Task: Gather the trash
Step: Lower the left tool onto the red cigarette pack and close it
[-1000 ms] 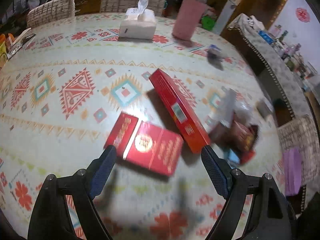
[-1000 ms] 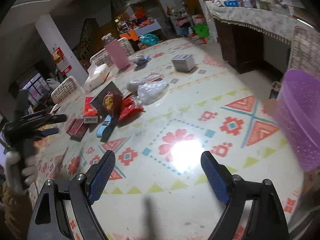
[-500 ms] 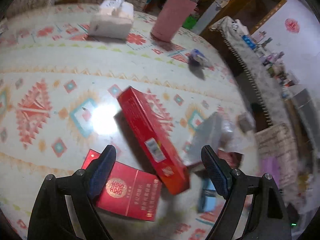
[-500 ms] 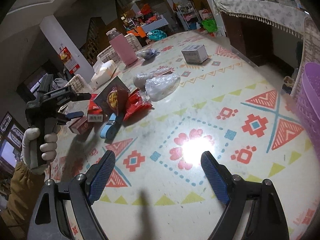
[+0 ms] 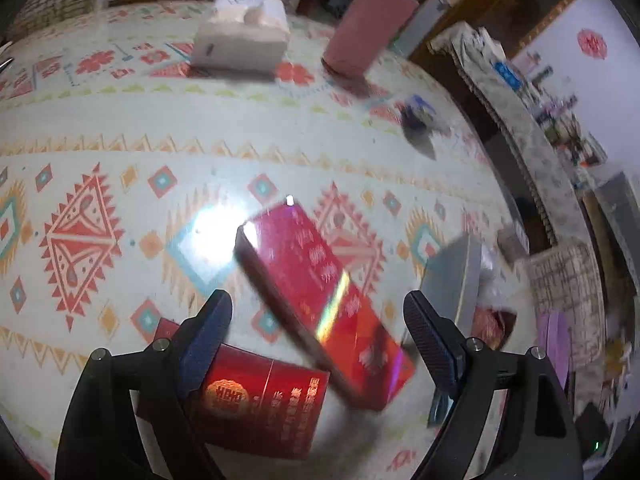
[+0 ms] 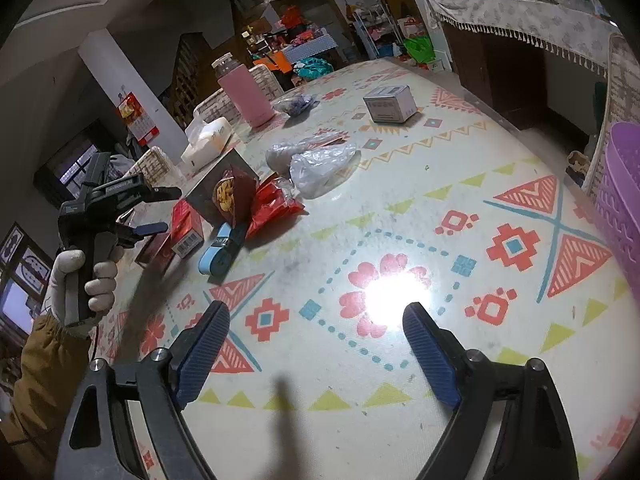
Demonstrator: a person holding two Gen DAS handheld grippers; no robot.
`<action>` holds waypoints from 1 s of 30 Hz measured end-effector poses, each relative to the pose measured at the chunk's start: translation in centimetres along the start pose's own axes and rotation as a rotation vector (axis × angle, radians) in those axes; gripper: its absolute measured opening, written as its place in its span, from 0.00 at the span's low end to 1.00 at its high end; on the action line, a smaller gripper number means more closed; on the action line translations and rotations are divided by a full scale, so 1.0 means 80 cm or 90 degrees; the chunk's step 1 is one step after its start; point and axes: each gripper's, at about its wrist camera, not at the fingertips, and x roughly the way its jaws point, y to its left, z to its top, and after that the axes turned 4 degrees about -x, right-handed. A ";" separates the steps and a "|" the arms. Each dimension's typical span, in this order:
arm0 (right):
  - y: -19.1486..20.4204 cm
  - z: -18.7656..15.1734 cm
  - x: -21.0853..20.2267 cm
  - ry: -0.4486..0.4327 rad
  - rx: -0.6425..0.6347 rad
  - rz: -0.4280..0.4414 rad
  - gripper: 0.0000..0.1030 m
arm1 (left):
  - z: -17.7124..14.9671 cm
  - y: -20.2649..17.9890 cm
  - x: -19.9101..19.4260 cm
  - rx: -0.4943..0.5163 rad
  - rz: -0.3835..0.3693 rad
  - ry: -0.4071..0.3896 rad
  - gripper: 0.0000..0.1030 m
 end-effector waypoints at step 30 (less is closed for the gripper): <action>-0.002 -0.002 -0.002 -0.002 0.000 0.026 0.92 | -0.153 0.036 -0.061 -0.060 0.178 -0.072 0.84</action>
